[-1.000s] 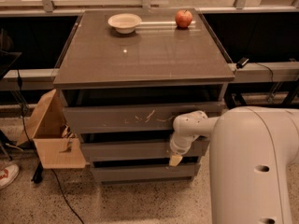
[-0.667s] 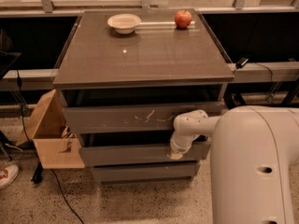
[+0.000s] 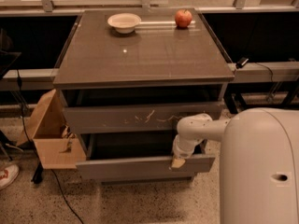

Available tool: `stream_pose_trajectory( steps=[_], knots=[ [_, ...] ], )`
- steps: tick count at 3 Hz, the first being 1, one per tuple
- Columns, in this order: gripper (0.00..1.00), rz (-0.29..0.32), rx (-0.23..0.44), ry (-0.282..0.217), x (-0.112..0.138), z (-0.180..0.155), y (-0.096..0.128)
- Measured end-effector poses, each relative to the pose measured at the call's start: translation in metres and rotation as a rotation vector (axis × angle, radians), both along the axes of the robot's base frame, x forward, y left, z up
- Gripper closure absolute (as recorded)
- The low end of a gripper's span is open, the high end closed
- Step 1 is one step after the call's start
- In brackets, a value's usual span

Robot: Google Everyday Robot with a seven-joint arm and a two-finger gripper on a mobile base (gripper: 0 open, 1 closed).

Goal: Open middle drawer

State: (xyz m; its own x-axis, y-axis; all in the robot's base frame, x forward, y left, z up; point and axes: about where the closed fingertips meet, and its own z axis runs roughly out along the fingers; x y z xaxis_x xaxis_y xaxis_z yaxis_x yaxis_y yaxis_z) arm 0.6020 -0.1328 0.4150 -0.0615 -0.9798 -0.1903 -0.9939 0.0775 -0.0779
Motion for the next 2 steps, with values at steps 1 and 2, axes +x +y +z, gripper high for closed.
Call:
stream_pose_trajectory(
  steps=[1,2],
  knots=[
    [0.64,0.000,0.000,0.000,-0.0001,-0.0013,0.0000],
    [0.41,0.000,0.000,0.000,-0.0001,-0.0014,0.0001]
  ],
)
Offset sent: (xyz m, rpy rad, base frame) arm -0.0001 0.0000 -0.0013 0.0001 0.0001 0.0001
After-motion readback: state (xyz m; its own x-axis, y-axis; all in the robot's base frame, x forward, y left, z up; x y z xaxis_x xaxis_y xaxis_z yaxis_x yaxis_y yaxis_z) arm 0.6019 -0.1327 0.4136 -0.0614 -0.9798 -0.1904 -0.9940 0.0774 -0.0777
